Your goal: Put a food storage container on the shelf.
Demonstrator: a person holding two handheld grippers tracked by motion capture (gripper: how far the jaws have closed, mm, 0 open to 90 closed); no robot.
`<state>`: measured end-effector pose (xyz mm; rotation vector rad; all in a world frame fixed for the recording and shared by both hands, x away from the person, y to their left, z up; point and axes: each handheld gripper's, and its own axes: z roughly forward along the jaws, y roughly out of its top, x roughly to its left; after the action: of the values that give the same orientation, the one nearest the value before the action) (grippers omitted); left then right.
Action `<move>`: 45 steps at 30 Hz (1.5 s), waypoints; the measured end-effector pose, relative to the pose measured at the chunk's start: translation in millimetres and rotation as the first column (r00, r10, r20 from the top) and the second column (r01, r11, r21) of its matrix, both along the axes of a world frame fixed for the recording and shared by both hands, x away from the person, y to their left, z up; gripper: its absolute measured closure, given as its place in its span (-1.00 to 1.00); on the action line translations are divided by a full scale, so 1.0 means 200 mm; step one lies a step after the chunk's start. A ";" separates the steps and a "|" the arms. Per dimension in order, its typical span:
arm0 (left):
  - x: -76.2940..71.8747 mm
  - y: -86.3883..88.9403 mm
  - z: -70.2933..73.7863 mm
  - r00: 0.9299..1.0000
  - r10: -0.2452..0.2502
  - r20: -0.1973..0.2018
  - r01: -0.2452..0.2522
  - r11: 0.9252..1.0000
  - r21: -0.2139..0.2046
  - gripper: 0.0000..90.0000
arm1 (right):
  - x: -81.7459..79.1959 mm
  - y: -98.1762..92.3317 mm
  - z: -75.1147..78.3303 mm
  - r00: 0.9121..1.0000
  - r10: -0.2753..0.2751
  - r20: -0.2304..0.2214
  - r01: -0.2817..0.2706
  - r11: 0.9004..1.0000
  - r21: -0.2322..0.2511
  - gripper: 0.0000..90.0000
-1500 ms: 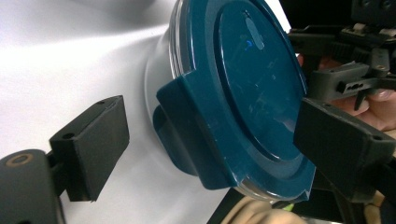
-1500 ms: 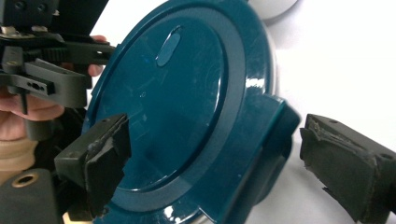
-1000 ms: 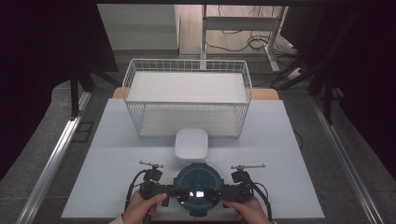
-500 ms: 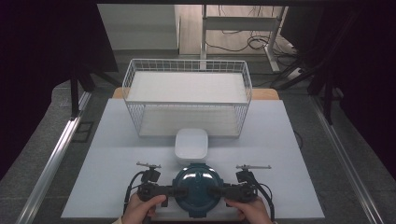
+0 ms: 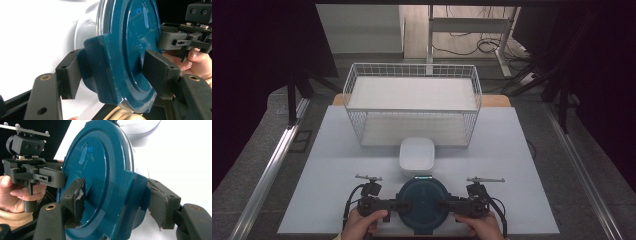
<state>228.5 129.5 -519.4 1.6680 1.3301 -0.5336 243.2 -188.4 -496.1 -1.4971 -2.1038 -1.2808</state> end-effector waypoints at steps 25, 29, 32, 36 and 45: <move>-0.03 0.02 0.08 0.996 0.021 0.088 -0.025 0.999 0.034 -0.12 | -0.04 0.01 0.05 0.996 0.018 0.088 -0.019 1.000 0.000 -0.10; -0.03 0.02 0.10 0.992 0.021 0.122 -0.026 0.999 0.044 -0.12 | -0.04 0.01 0.05 0.996 0.024 0.084 -0.024 1.000 0.005 -0.10; -0.03 0.03 0.12 0.991 0.021 0.129 -0.027 0.999 0.042 -0.12 | -0.04 0.01 0.07 0.995 0.018 0.103 -0.019 1.000 0.006 -0.10; -0.03 0.03 0.13 0.990 0.020 0.142 -0.026 0.999 0.041 -0.12 | -0.04 0.01 0.08 0.993 0.018 0.115 -0.019 1.000 0.007 -0.10; -0.02 0.03 0.18 0.986 0.009 0.165 -0.015 0.999 0.036 -0.12 | -0.03 0.02 0.15 0.986 0.029 0.162 -0.028 1.000 -0.008 -0.10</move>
<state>225.2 135.4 -484.2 1.6952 1.2347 -0.3569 236.5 -184.6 -467.0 -1.4032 -2.2218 -1.4314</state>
